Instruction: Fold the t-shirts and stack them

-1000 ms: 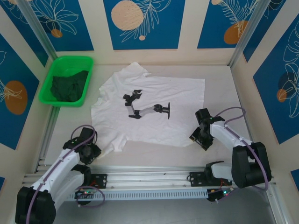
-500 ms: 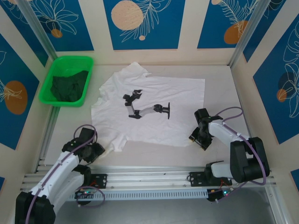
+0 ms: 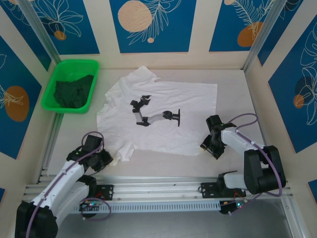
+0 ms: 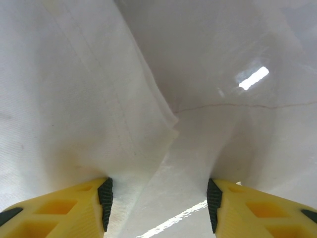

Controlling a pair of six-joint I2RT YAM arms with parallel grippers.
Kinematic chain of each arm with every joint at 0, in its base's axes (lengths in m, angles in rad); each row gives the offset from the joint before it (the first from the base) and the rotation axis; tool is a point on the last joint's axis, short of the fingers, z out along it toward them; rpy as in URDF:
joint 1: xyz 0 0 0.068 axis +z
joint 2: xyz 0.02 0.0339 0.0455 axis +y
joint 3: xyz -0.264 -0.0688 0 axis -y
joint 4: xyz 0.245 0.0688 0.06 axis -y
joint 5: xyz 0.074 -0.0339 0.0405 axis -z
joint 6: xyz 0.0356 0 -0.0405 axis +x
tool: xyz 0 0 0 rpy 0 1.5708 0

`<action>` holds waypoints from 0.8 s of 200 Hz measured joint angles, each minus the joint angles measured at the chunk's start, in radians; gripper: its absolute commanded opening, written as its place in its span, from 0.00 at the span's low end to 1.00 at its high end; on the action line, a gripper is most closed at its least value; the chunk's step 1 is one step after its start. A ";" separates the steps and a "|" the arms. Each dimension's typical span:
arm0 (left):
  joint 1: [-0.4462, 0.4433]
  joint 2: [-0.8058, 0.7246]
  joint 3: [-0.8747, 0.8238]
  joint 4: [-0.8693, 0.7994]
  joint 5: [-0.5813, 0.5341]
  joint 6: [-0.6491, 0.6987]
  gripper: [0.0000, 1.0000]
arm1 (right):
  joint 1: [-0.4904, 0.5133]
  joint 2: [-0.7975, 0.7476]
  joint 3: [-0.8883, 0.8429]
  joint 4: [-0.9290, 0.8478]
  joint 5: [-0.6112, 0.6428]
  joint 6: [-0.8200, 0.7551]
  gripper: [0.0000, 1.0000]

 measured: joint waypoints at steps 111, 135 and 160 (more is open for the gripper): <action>-0.017 -0.029 0.117 -0.065 -0.029 0.037 0.00 | 0.007 -0.001 0.013 0.009 -0.016 0.006 0.00; -0.018 -0.017 0.174 -0.064 -0.029 0.056 0.00 | 0.021 -0.002 0.038 -0.006 -0.012 0.006 0.00; -0.019 0.032 0.224 -0.045 -0.029 0.077 0.00 | 0.039 0.003 0.110 -0.035 -0.003 0.006 0.00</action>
